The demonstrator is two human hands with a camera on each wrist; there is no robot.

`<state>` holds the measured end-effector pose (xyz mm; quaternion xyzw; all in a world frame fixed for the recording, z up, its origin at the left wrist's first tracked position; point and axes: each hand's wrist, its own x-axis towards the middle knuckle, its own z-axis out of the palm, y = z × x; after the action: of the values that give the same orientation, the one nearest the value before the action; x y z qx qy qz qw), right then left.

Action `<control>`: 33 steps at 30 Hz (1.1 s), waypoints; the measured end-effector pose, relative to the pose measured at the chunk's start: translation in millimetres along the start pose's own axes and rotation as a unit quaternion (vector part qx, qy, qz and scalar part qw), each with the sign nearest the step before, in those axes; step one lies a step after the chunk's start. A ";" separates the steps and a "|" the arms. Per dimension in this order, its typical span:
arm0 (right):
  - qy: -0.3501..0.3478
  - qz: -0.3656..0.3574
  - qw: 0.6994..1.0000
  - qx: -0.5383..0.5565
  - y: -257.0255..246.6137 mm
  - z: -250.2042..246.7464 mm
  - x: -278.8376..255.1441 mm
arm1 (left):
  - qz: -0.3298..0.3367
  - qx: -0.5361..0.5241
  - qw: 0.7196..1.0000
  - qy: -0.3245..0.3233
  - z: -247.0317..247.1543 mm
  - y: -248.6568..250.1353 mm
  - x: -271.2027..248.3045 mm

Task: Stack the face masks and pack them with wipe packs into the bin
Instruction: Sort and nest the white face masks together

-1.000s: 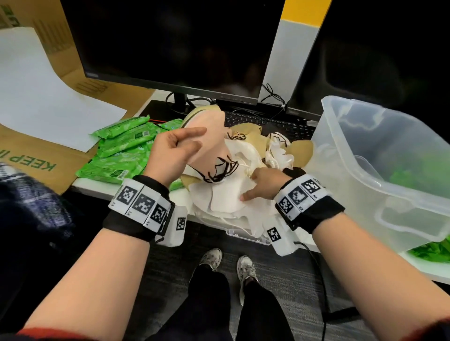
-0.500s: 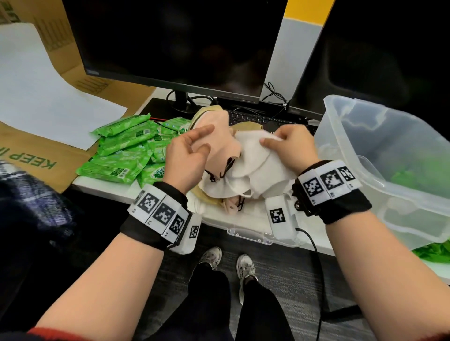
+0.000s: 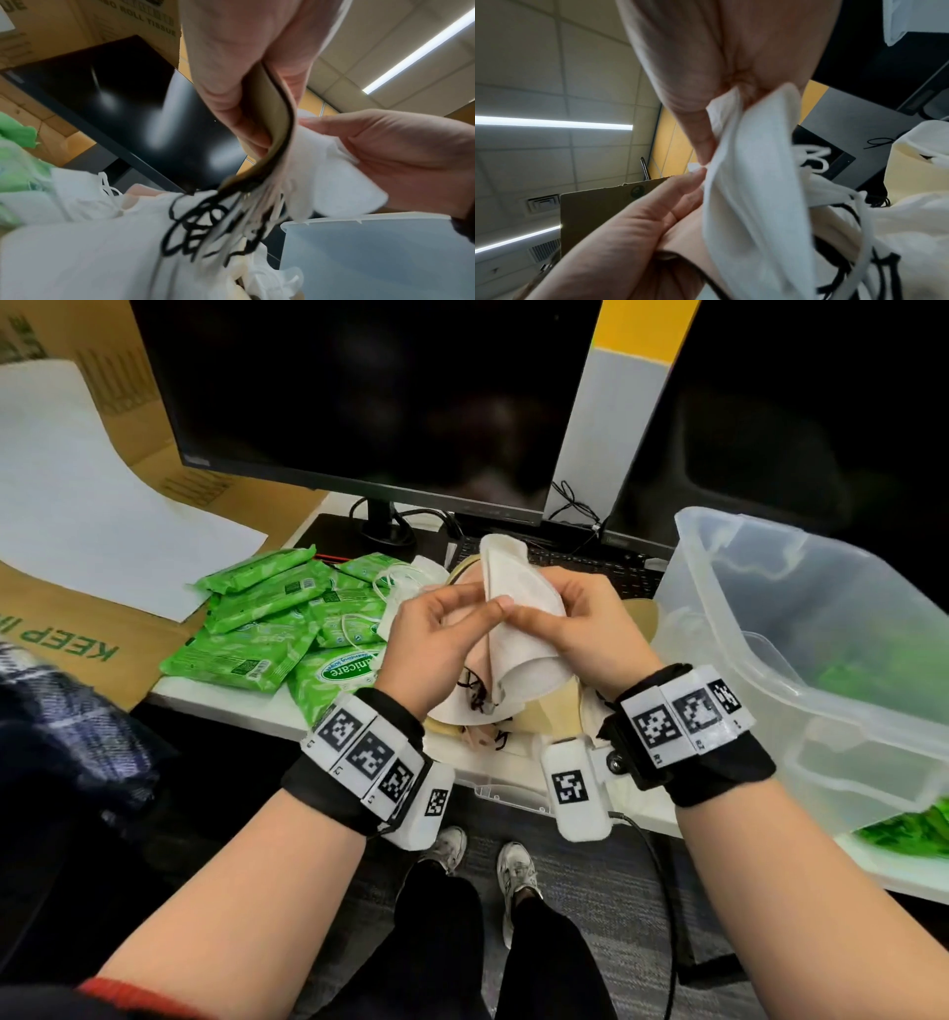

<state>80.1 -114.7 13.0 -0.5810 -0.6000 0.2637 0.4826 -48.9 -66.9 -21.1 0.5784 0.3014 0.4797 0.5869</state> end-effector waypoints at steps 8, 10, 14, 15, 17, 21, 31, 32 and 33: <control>0.027 0.043 0.999 -0.003 2.2 -4.8 -1.8 | 0.027 0.070 0.996 0.054 -2.7 -4.7 3.1; 0.061 0.053 0.996 -0.049 5.7 -8.6 -0.6 | 0.060 0.076 0.993 0.065 -4.9 -4.2 3.0; 0.228 0.082 0.963 -0.115 15.8 -22.5 5.4 | 0.103 0.133 0.984 0.063 -17.8 -6.9 5.7; 0.268 0.074 0.954 -0.114 15.5 -25.2 6.3 | 0.104 0.157 0.980 0.056 -21.0 -7.7 8.0; 0.311 0.040 0.943 -0.112 10.8 -25.3 6.1 | 0.079 0.204 0.975 0.040 -26.3 -7.4 11.8; 0.256 -0.039 0.954 -0.150 6.7 -9.0 1.2 | 0.035 0.215 0.976 0.010 -27.1 -8.8 13.1; -0.119 0.004 0.983 -0.141 10.3 13.6 -12.7 | -0.021 0.036 0.998 -0.040 -23.2 0.4 4.0; -0.116 0.013 0.986 -0.121 10.2 13.8 -13.1 | -0.022 0.043 0.998 -0.044 -23.5 0.3 4.2; -0.109 0.018 0.989 -0.102 10.9 13.8 -12.9 | -0.024 0.035 0.998 -0.055 -24.2 -0.3 3.9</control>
<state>70.9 -121.5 -5.6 -0.6055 -0.6622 0.2722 0.3476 -69.5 -53.9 -24.1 0.6166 0.2987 0.4220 0.5937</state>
